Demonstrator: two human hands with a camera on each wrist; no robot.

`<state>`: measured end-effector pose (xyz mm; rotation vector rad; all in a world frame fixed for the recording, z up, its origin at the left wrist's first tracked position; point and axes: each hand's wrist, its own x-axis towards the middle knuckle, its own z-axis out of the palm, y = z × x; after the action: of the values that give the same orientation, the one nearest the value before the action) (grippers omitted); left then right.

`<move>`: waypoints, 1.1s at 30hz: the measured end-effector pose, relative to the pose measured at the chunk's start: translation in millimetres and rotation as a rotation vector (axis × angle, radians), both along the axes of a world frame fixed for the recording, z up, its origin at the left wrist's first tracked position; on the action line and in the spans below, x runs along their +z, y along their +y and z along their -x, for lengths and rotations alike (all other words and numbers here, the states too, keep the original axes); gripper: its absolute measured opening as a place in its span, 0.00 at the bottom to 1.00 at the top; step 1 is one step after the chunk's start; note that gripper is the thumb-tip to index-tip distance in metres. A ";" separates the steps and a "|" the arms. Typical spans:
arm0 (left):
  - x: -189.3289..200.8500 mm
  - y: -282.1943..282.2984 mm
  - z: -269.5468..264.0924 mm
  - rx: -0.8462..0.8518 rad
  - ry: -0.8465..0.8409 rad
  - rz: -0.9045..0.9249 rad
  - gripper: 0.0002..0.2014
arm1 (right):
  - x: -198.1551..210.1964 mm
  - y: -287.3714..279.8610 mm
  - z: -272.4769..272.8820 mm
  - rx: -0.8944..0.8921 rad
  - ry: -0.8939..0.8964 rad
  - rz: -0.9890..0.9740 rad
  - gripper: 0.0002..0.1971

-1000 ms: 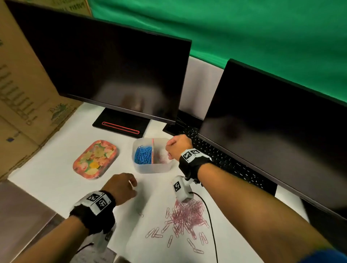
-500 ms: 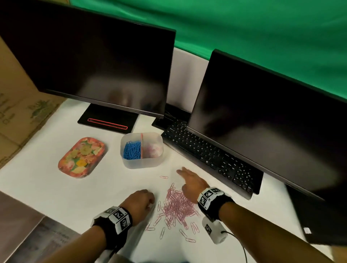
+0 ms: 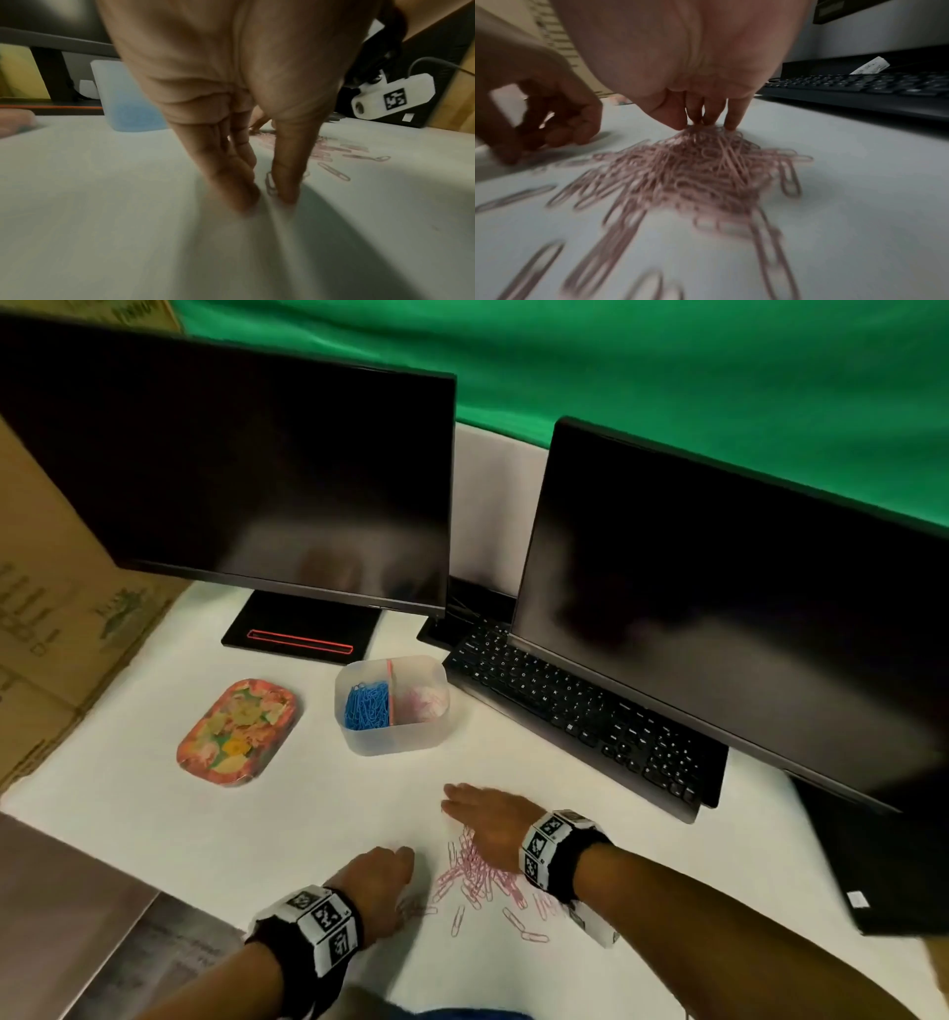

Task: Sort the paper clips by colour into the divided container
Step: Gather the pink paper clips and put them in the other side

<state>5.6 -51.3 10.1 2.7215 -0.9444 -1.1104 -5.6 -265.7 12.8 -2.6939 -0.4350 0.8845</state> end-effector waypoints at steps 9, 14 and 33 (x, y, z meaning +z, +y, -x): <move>0.5 -56.1 -4.5 0.071 -0.007 0.219 0.12 | 3.0 -43.7 55.6 -0.271 -0.161 -0.107 0.31; 2.4 -69.9 2.3 0.099 0.071 0.151 0.53 | 12.3 -59.4 68.5 -0.438 -0.059 0.097 0.49; 5.4 -97.2 -20.8 0.163 -0.036 0.214 0.11 | -1.4 -27.3 47.4 -0.574 -0.100 0.008 0.11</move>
<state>26.4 -148.5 15.5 2.5971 -0.7795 -0.8810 -52.9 -293.0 11.3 -2.6454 0.3171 0.5816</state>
